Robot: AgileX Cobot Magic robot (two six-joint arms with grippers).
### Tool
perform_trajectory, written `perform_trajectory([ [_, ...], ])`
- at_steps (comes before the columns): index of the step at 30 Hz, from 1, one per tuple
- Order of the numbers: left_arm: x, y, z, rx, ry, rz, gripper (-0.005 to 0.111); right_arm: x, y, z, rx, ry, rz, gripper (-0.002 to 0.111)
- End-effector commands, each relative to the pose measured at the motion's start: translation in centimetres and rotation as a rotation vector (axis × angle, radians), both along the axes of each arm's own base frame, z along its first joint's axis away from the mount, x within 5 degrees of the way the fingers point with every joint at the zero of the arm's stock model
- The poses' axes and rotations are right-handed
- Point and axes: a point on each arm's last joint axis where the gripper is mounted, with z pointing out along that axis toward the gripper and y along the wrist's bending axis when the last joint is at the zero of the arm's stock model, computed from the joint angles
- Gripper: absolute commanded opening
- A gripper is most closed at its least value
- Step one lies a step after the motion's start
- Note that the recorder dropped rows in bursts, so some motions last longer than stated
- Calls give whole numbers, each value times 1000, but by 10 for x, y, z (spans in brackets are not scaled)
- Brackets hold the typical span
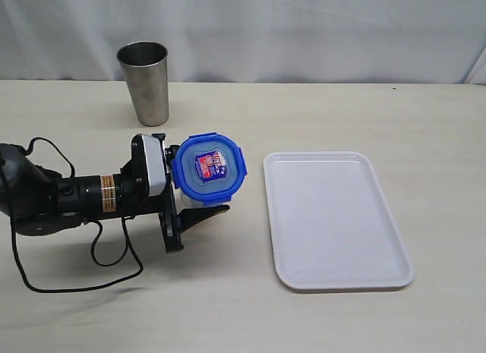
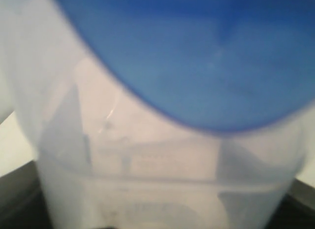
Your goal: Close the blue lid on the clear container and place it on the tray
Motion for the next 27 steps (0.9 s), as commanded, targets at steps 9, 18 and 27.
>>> perform_trajectory([
  [9,19,-45,73,25,-162,121,0,0,0,0,-2,-4,-3,5],
  [18,36,-110,105,547,-432,117,0,0,0,0,-2,-4,-3,5],
  [27,25,-132,113,751,-804,-75,0,0,0,0,-2,-4,-3,5],
])
